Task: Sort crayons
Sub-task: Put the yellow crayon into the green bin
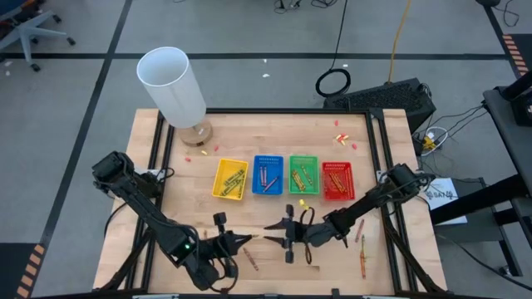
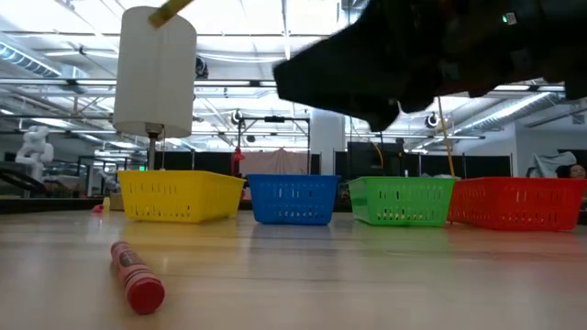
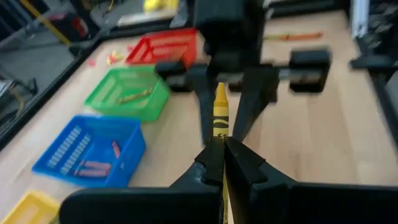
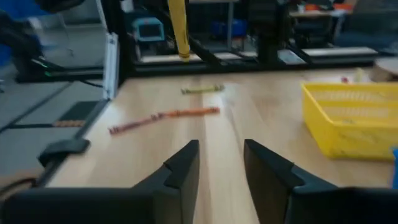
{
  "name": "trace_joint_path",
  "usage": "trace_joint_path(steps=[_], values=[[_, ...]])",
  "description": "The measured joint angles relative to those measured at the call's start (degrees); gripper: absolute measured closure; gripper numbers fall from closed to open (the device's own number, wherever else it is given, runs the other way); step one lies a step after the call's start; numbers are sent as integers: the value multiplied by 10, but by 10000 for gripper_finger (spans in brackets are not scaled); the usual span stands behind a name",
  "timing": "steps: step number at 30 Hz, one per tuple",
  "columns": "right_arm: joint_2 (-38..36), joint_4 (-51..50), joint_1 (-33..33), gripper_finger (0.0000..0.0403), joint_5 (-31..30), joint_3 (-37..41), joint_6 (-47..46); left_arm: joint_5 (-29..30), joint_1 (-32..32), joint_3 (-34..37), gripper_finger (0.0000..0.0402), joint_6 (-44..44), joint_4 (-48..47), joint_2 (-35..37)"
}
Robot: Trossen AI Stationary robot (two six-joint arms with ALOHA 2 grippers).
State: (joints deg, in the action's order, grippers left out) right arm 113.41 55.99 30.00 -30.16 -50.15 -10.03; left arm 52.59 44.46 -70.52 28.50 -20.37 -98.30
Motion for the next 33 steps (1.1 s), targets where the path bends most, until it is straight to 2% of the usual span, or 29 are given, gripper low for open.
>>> trace_joint_path(steps=[8,13,17,21,28,30,33], values=[[33,30,0,250,34,-67,67,-8,-25,0,399,-96,121,0],[47,27,-3,245,-12,-117,106,-39,-40,0,399,-96,124,0],[47,23,-7,249,-13,-128,113,-41,-39,0,399,-96,124,0],[47,24,-7,279,-14,-129,112,-42,-35,0,399,-98,123,0],[47,23,-7,384,-14,-129,112,-42,-27,0,398,-99,123,0],[47,21,-7,394,-13,-129,112,-43,-25,0,398,-99,122,0],[47,20,-7,383,-14,-129,112,-52,-23,0,395,-95,122,0]])
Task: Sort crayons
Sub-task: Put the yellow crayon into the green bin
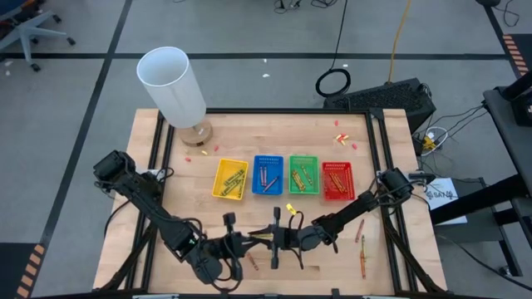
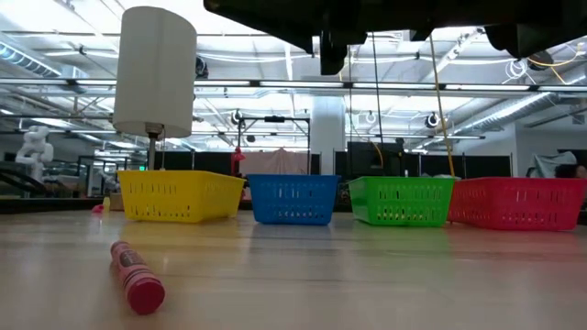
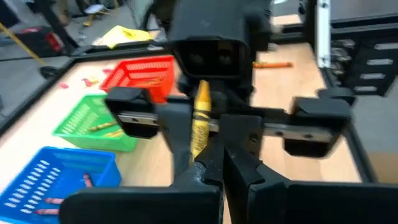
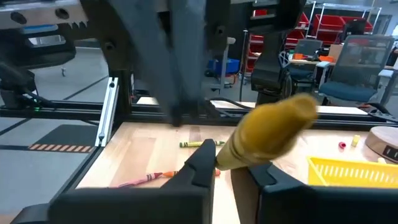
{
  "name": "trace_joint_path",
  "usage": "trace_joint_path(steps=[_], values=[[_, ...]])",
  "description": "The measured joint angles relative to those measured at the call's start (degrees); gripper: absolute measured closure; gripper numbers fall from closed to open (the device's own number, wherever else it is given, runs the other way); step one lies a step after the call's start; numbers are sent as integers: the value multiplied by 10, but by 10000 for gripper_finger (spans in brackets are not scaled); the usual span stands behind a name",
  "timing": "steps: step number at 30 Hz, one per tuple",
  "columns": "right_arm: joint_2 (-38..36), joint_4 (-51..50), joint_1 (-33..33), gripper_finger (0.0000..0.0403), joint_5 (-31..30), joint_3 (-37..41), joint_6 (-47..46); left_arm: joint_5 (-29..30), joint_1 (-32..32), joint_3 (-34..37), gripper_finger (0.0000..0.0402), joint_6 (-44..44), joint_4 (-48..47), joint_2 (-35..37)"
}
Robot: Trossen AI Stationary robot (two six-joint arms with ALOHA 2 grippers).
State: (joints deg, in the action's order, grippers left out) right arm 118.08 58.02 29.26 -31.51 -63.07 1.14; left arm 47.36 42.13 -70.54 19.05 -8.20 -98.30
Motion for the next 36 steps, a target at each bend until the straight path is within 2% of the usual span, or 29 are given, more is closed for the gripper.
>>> trace_joint_path(steps=[5,10,15,23,29,34,36], values=[[-1,-6,0,380,0,0,0,-3,5,0,358,15,-3,0],[-29,-88,2,396,-2,0,-11,47,28,0,318,17,-41,4],[-95,-259,5,392,-36,0,-63,55,50,0,314,67,-106,5],[-211,-561,-8,389,-91,0,-205,55,56,0,313,213,-218,-4],[-277,-745,-65,388,-92,0,-304,62,46,0,313,206,-211,-10],[-271,-889,-125,388,-93,1,-426,64,28,0,313,196,-193,-11],[-261,-898,-144,388,-93,11,-466,55,23,0,313,196,-190,-11]])
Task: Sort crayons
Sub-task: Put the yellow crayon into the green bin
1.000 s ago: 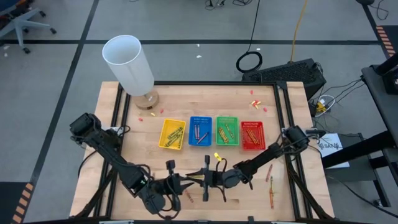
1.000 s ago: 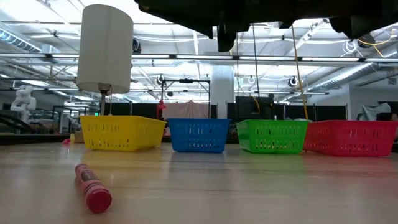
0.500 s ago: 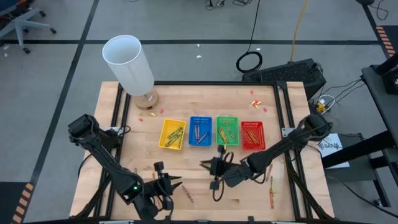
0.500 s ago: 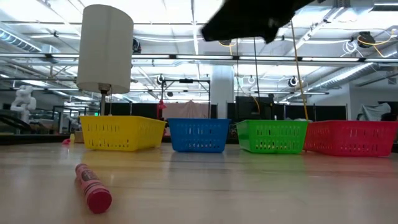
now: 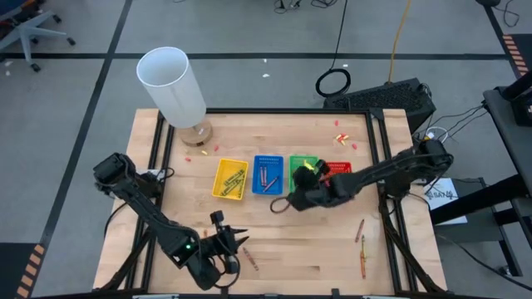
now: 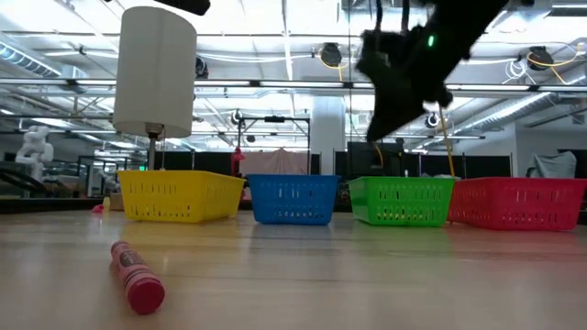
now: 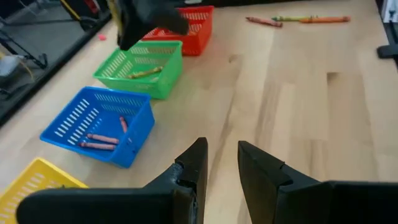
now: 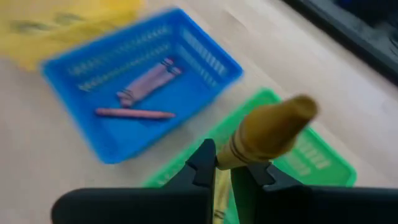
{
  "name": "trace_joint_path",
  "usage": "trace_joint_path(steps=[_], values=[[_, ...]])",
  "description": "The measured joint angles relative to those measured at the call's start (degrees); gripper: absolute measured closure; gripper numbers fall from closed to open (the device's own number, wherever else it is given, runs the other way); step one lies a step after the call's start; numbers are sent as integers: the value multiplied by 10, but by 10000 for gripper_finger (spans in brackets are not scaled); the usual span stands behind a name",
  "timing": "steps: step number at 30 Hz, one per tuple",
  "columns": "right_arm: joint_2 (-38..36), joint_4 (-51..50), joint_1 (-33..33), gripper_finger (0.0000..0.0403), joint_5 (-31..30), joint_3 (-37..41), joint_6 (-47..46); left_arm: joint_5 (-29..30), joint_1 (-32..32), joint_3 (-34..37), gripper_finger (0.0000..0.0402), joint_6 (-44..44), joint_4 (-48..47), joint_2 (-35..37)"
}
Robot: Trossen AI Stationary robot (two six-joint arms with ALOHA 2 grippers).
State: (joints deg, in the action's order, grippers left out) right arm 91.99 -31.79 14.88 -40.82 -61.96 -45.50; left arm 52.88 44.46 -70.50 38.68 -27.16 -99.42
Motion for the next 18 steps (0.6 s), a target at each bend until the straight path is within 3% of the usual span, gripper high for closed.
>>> trace_joint_path(steps=[18], values=[[43,18,-29,388,2,40,-145,-19,-14,0,313,-1,31,0]])
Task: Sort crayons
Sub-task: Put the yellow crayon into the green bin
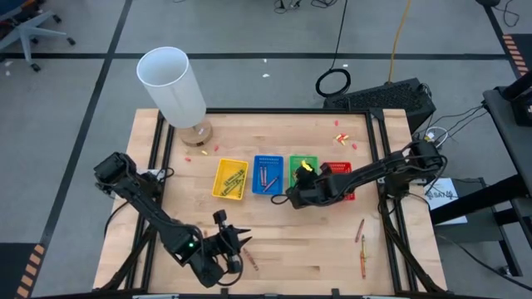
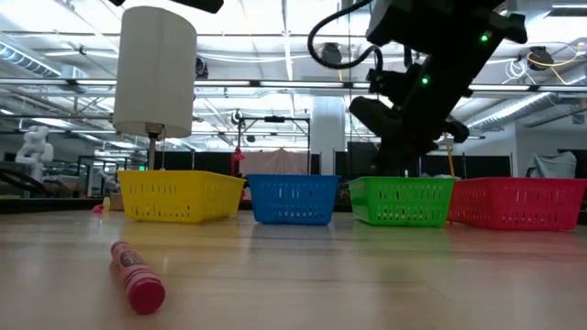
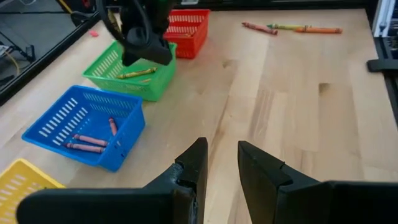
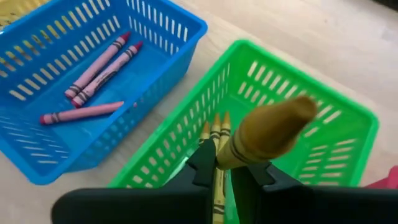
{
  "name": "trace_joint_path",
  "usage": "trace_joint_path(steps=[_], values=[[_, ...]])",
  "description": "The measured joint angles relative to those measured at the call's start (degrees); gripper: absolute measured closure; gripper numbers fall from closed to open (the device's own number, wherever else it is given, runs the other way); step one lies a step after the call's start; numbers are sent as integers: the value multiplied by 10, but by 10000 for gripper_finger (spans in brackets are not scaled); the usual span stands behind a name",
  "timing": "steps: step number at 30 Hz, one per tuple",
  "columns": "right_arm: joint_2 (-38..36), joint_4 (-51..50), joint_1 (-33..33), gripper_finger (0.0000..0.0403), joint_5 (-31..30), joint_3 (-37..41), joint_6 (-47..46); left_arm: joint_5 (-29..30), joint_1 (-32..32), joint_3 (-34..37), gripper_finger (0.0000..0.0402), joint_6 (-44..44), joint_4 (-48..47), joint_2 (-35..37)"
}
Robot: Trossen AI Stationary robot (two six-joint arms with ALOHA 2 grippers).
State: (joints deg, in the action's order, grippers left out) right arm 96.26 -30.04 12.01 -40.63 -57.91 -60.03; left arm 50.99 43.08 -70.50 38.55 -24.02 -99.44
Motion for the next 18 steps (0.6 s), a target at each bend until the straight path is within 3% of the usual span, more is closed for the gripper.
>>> trace_joint_path(steps=[7,18], values=[[20,-1,0,375,-4,0,-38,-2,-1,0,313,-3,-1,0],[21,-2,7,298,6,-6,-41,-35,-4,0,313,-3,5,-26]])
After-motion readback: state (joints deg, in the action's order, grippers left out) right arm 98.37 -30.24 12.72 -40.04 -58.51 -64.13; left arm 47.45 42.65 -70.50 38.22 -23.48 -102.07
